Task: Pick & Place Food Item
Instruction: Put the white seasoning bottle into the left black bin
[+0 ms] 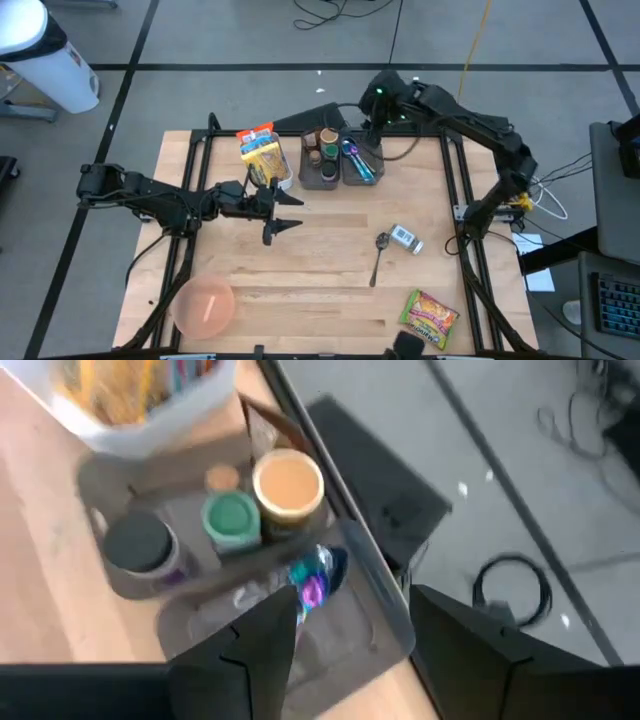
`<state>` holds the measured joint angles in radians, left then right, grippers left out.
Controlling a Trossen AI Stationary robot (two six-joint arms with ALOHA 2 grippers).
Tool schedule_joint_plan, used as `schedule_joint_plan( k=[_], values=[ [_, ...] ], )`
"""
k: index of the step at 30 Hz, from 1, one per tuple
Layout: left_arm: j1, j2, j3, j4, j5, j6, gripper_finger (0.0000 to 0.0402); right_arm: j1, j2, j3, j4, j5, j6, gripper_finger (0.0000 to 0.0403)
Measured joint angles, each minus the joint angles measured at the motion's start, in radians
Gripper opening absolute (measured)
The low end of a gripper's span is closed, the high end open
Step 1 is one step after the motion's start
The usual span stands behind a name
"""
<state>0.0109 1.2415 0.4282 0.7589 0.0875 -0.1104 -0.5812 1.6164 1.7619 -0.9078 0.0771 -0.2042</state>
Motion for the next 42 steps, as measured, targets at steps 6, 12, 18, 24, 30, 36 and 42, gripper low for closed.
schedule_joint_plan(
  k=[6, 12, 18, 24, 30, 36, 42],
  values=[
    [0.000, 0.000, 0.000, 0.000, 0.000, 0.000, 0.0274, -0.023, 0.128, 0.114, -0.058, -0.046, -0.015, 0.0186],
    [0.000, 0.000, 0.000, 0.000, 0.001, 0.000, 0.0273, -0.027, 0.230, 0.187, -0.064, -0.110, -0.025, 0.0185],
    [0.000, 0.000, 0.000, 0.000, 0.001, 0.000, 0.0274, -0.022, 0.302, 0.206, -0.074, -0.181, -0.025, 0.0184],
    [0.000, 0.000, 0.000, 0.000, 0.001, 0.000, 0.0273, 0.002, 0.350, 0.206, -0.066, -0.187, -0.028, 0.0184],
    [0.000, 0.000, 0.000, 0.000, 0.001, 0.001, 0.0274, 0.025, 0.395, 0.206, -0.059, -0.188, -0.040, 0.0184],
    [0.000, 0.000, 0.000, -0.001, 0.001, 0.002, 0.0274, 0.030, 0.412, 0.205, -0.064, -0.195, -0.039, 0.0185],
    [0.000, 0.000, 0.000, -0.003, 0.001, 0.002, 0.0273, 0.041, 0.403, 0.204, -0.009, -0.182, -0.042, 0.0185]
  ],
)
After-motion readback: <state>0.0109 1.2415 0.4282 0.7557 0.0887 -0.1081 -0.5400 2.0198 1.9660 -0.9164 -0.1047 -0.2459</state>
